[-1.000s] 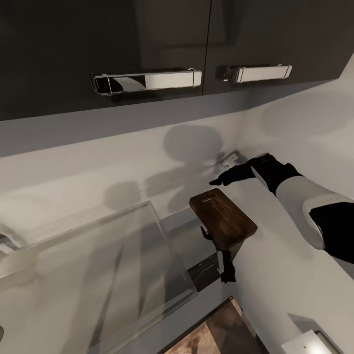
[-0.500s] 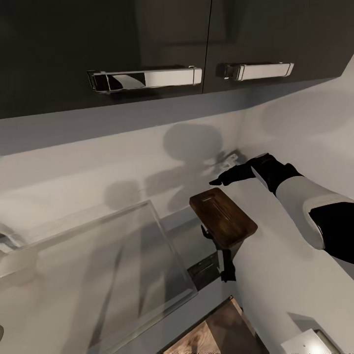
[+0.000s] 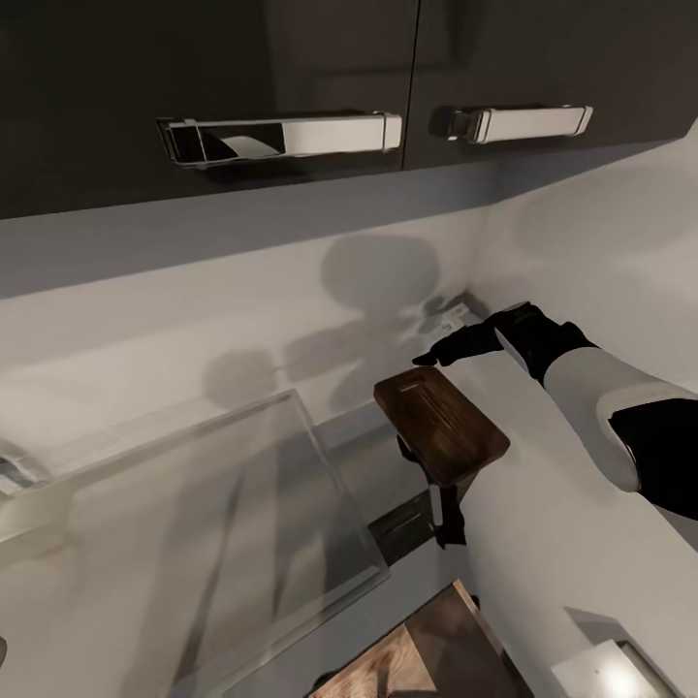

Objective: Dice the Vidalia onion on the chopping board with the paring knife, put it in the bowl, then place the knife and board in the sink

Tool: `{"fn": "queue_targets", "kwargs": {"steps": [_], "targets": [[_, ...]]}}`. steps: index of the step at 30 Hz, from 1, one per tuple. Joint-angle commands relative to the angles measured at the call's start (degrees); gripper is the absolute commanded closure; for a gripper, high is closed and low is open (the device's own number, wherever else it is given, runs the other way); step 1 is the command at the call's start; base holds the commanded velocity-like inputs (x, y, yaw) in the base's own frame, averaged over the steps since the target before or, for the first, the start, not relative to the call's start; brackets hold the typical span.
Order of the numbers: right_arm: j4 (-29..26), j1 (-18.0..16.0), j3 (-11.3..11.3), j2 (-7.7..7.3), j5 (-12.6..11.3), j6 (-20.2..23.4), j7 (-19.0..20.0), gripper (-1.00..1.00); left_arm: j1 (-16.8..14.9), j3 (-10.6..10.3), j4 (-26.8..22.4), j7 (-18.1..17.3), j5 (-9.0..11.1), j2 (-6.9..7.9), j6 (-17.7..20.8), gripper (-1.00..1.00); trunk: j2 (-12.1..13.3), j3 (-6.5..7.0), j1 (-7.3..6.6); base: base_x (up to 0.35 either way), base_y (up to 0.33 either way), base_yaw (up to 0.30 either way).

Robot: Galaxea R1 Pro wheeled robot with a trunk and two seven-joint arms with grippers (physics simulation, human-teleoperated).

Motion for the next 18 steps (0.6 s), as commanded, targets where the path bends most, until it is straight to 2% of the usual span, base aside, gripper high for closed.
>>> {"fn": "queue_targets", "kwargs": {"steps": [1,18], "targets": [[-0.13,-0.01,-0.37,0.01,0.59,0.33,0.32,-1.00,0.02,0.03,-0.10,-0.02,-0.02,-0.01,-0.06,-1.00,-0.10,-0.18,0.03,0.000,0.000,0.000],[-0.21,-0.01,-0.42,0.03,0.65,0.35,0.32,-1.00,0.02,0.03,-0.10,-0.02,-0.02,-0.01,-0.06,-1.00,-0.10,-1.74,0.03,0.000,0.000,0.000]]}}
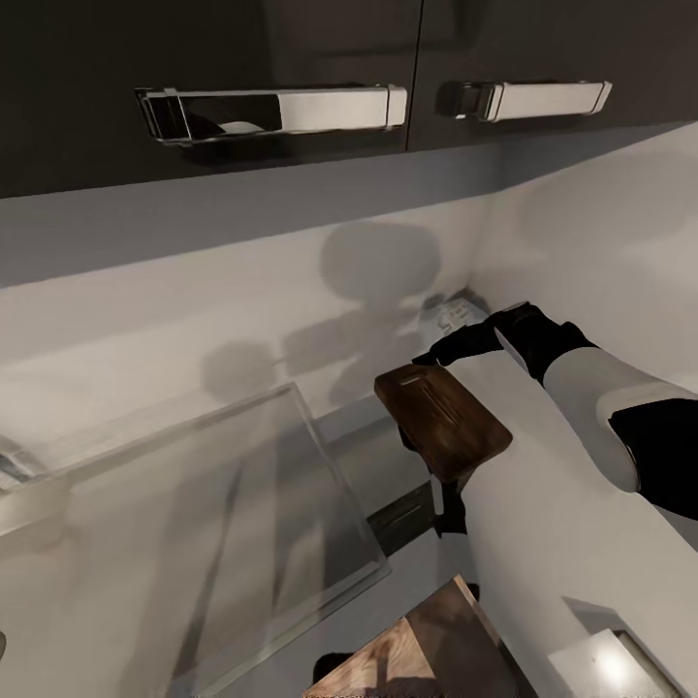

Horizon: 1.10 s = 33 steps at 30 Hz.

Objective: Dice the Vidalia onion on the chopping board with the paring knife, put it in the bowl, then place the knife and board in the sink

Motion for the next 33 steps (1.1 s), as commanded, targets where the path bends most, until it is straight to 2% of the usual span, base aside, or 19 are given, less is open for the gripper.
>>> {"fn": "queue_targets", "kwargs": {"steps": [1,8,13,19,22,25,27,30,33], "targets": [[-0.16,-0.01,-0.37,0.00,0.64,0.37,0.32,-1.00,0.02,0.03,-0.10,-0.02,-0.02,-0.01,-0.06,-1.00,-0.10,-0.18,0.03,0.000,0.000,0.000],[-0.52,-0.01,-0.36,-0.06,0.81,0.63,0.32,-1.00,0.03,0.03,-0.10,-0.02,-0.02,-0.01,-0.06,-1.00,-0.10,-0.82,0.03,0.000,0.000,0.000],[-0.97,-0.01,-0.48,-0.69,0.82,0.70,0.35,-1.00,0.04,0.03,-0.10,-0.02,-0.02,-0.01,-0.06,-1.00,-0.10,-1.20,0.03,0.000,0.000,0.000],[-1.30,-0.01,-0.79,-3.03,0.82,2.09,-1.16,-1.00,0.02,0.03,-0.10,-0.02,-0.02,-0.01,-0.06,-1.00,-0.10,-1.29,0.03,0.000,0.000,0.000],[-2.95,-0.01,-0.92,-4.73,0.69,4.99,-5.72,-1.00,0.02,0.03,-0.10,-0.02,-0.02,0.00,-0.06,-1.00,-0.10,-1.29,0.03,0.000,0.000,0.000],[-4.34,-0.01,-1.51,-5.27,0.54,6.46,-9.31,-1.00,0.03,0.03,-0.10,-0.02,-0.02,-0.01,-0.06,-1.00,-0.10,-1.29,0.03,0.000,0.000,0.000],[-4.76,-0.01,-2.92,-5.43,0.50,6.93,-11.21,-1.00,0.02,0.03,-0.10,-0.02,-0.02,-0.01,-0.06,-1.00,-0.10,-1.29,0.03,0.000,0.000,0.000],[-4.98,-0.01,-6.26,-5.51,0.48,7.16,-14.57,-1.00,0.02,0.03,-0.04,-0.02,0.04,-0.01,-0.06,-1.00,-0.10,-1.30,0.03,0.000,0.000,0.000],[-5.03,-0.01,-8.26,-5.36,0.46,7.21,-17.51,-1.00,0.02,0.03,-0.02,-0.02,0.06,-0.01,-0.06,-1.00,-0.10,-1.30,0.03,0.000,0.000,0.000]]}}
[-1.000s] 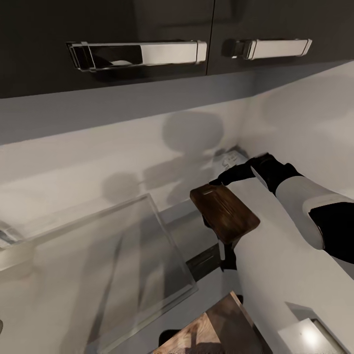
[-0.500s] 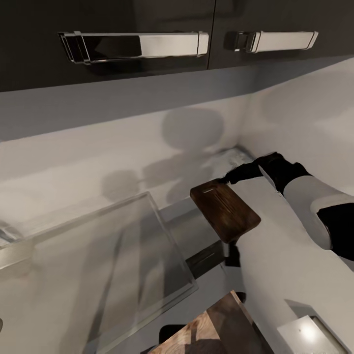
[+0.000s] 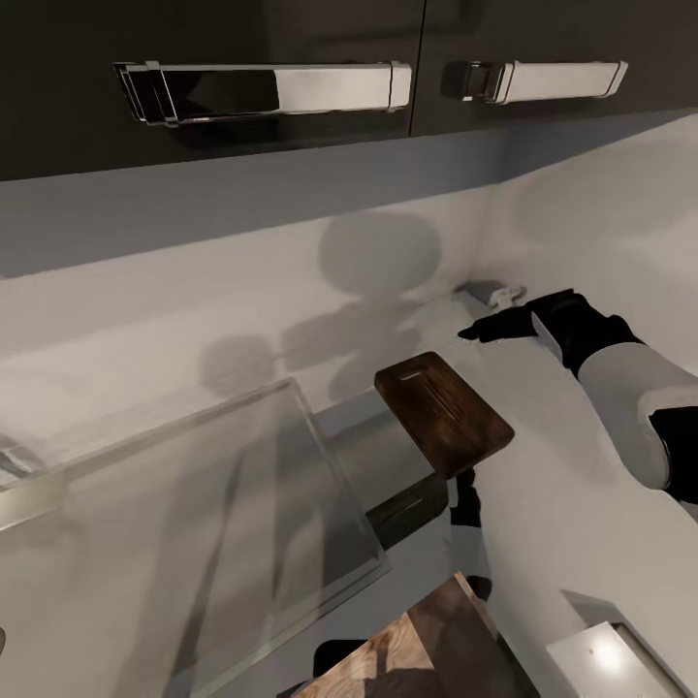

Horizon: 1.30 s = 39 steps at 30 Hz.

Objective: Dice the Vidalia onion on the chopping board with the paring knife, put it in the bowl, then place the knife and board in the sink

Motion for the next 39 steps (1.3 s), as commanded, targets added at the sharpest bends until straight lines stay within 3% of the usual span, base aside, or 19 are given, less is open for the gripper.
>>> {"fn": "queue_targets", "kwargs": {"steps": [1,5,7,10,12,16,21,30,39], "targets": [[-0.09,-0.02,-0.91,0.13,0.57,0.19,-1.31,-1.00,0.02,0.03,-0.09,-0.02,-0.03,-0.01,-0.06,-1.00,-0.09,-0.08,0.03,0.000,0.000,0.000],[-0.06,-0.02,-2.45,1.23,0.27,0.26,-8.37,-1.00,0.02,0.03,-0.09,-0.02,-0.06,-0.01,-0.06,-1.00,-0.09,-0.08,0.03,0.000,0.000,0.000],[-0.07,-0.02,-2.83,2.57,-0.73,1.05,-12.63,-1.00,0.05,0.03,-0.09,-0.02,-0.07,-0.01,-0.06,-1.00,-0.09,-0.08,0.03,0.000,0.000,0.000],[-0.22,-0.04,-3.03,4.14,-3.63,4.10,-17.32,-1.00,0.03,0.03,-0.09,-0.02,-0.07,-0.01,-0.06,-1.00,-0.09,-0.08,0.03,0.000,0.000,0.000],[-0.55,-0.08,-3.09,5.40,-6.75,5.59,-20.35,-1.00,0.02,0.03,-0.09,-0.02,-0.06,-0.01,-0.06,-1.00,-0.09,-0.08,0.03,0.000,0.000,0.000],[-0.88,-0.11,-3.00,9.50,-10.06,5.98,-24.75,-1.00,0.02,0.03,-0.09,-0.02,-0.04,-0.01,-0.06,-1.00,-0.09,-0.08,0.03,0.000,0.000,0.000],[-1.14,-0.11,-2.83,11.16,-11.10,1.77,-24.53,-1.00,0.04,0.09,0.26,-0.02,-0.01,-0.01,0.00,-1.00,-0.09,-0.08,0.03,0.000,0.000,0.000],[-0.27,-0.11,-2.64,13.86,-11.06,0.64,-23.79,-1.00,0.02,0.12,0.41,-0.02,-0.08,0.00,-0.06,-1.00,-0.09,-0.08,0.03,0.000,0.000,0.000],[3.53,-0.08,-2.57,14.18,-10.79,0.66,-23.72,-1.00,0.03,0.11,0.44,-0.02,-0.08,0.00,-0.06,-1.00,-0.09,-0.08,0.03,0.000,0.000,0.000]]}}
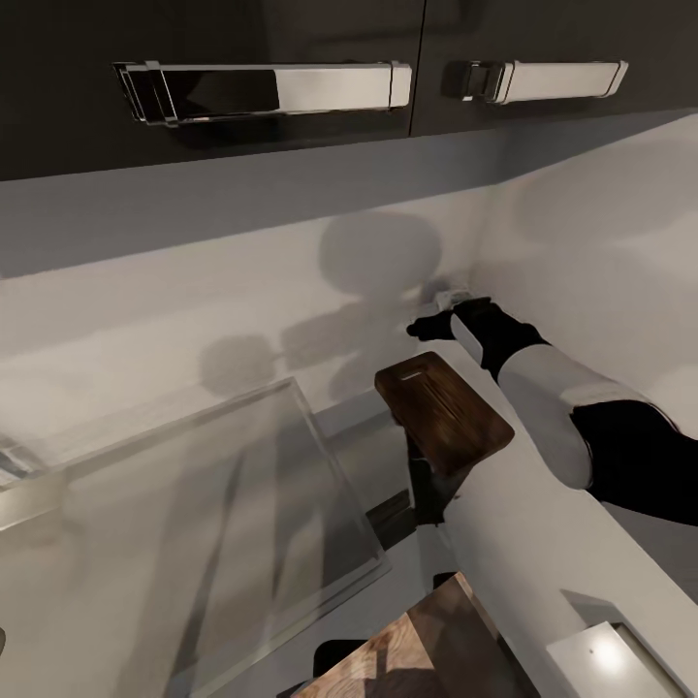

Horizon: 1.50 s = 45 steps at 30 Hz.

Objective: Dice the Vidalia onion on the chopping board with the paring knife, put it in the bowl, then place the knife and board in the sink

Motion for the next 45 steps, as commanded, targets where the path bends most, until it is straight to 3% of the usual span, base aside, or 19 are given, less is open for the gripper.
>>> {"fn": "queue_targets", "kwargs": {"steps": [1,27,29,31,34,45], "targets": [[0.31,-0.05,0.43,-0.10,-0.16,0.28,0.10,-1.00,0.05,0.04,-0.10,-0.02,-0.02,-0.01,-0.06,-1.00,-0.09,-0.08,0.03,0.000,0.000,0.000],[1.63,0.01,0.61,-0.58,0.33,0.53,0.11,-1.00,0.02,0.04,-0.09,-0.02,-0.02,-0.02,-0.06,-1.00,-0.09,-1.29,0.03,0.000,0.000,0.000],[1.63,0.01,0.63,-0.74,1.70,0.60,0.13,-1.00,0.05,0.04,-0.09,-0.02,-0.02,-0.02,-0.06,-1.00,-0.09,-1.31,0.03,0.000,0.000,0.000],[1.63,0.02,0.64,-0.77,4.68,0.71,0.62,-1.00,0.03,0.04,-0.09,-0.02,-0.02,-0.02,-0.06,-1.00,-0.09,-1.32,0.03,0.000,0.000,0.000],[1.63,0.01,0.65,-0.79,6.98,1.40,3.64,-1.00,0.04,0.04,-0.09,-0.02,-0.02,-0.02,-0.06,-1.00,-0.09,-1.32,0.03,0.000,0.000,0.000],[1.38,0.02,0.64,-0.93,8.04,5.40,6.22,-1.00,0.04,0.03,-0.09,-0.02,-0.02,-0.02,-0.06,-1.00,-0.09,-1.32,0.03,0.000,0.000,0.000]]}}
